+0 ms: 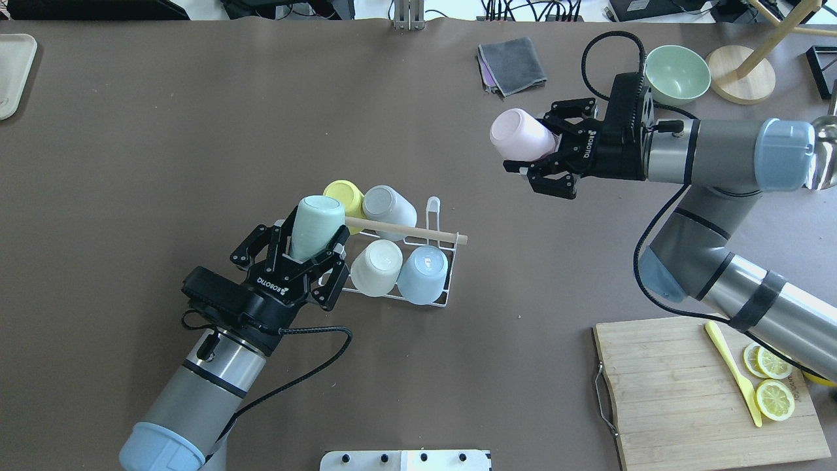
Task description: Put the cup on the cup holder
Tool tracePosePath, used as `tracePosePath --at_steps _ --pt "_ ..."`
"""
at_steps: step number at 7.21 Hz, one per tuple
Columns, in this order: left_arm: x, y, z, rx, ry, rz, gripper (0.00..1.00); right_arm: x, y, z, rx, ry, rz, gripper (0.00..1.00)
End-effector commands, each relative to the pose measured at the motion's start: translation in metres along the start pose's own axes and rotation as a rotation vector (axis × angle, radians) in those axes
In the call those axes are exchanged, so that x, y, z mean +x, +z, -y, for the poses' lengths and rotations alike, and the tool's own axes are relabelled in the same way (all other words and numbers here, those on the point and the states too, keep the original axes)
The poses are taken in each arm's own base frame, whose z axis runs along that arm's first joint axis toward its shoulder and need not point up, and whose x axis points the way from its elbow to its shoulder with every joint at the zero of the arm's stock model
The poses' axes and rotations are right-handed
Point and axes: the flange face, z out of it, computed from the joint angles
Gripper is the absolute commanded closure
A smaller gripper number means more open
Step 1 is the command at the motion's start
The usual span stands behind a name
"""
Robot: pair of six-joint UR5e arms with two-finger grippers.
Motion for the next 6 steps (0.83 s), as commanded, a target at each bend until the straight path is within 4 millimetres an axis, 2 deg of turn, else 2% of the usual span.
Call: tracePosePath --at_steps 1,3,4,6 --pt "0.000 0.001 -0.001 0.000 0.002 0.002 1.00 -0.006 0.033 0.003 0.157 0.150 -0.022 1.00" --pt "0.001 0.003 -0.004 -0.001 0.006 0.006 1.00 -0.020 0.052 -0.008 0.301 0.167 -0.055 1.00" --pt "0.007 0.006 -0.004 0.002 0.001 0.005 1.00 -0.027 0.052 -0.018 0.343 0.160 -0.038 1.00" --pt "0.007 0.008 -0.012 -0.005 0.014 0.008 1.00 -0.033 0.055 -0.011 0.412 0.158 -0.042 1.00"
